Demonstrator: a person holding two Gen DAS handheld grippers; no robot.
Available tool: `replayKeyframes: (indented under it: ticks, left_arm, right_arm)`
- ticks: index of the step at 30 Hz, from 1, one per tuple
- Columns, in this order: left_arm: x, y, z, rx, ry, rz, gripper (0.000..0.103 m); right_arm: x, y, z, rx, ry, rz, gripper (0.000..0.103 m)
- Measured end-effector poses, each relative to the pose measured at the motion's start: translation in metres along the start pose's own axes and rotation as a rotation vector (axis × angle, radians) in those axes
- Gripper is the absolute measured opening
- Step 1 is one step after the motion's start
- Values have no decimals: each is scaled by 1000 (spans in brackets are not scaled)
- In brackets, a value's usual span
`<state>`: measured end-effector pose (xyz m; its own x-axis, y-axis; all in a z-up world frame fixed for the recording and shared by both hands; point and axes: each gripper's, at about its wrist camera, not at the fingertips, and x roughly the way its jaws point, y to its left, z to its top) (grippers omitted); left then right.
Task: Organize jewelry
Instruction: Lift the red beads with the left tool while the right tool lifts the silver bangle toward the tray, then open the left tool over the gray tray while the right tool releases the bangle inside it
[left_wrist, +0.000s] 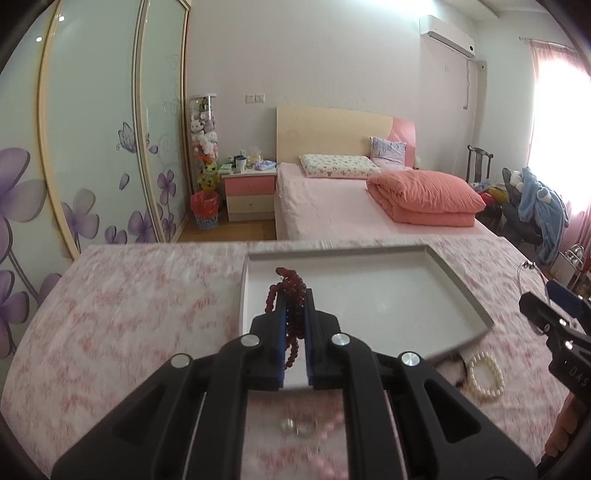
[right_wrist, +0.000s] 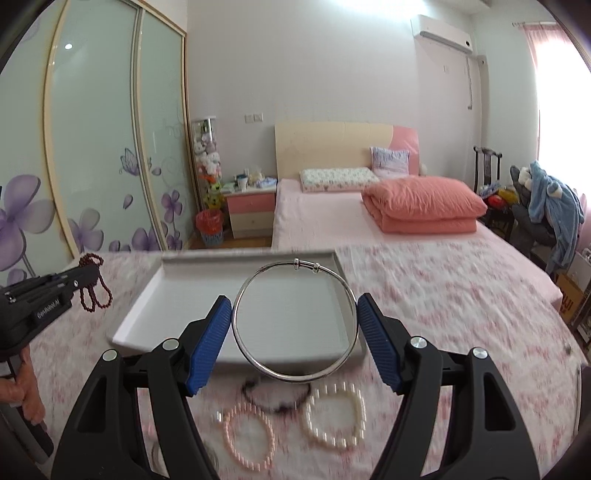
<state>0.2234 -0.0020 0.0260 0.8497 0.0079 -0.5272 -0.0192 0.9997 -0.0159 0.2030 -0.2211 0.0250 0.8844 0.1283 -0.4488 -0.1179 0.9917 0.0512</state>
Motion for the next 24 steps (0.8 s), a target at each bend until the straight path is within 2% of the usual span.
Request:
replayKeyframes:
  ticks: [8, 24]
  left_arm:
    - [35, -8, 22, 13, -16, -6, 9]
    - [117, -9, 22, -4, 67, -20, 9]
  right_arm:
    - [43, 5, 20, 1, -9, 8, 70]
    - [124, 12, 9, -7, 111, 9, 71]
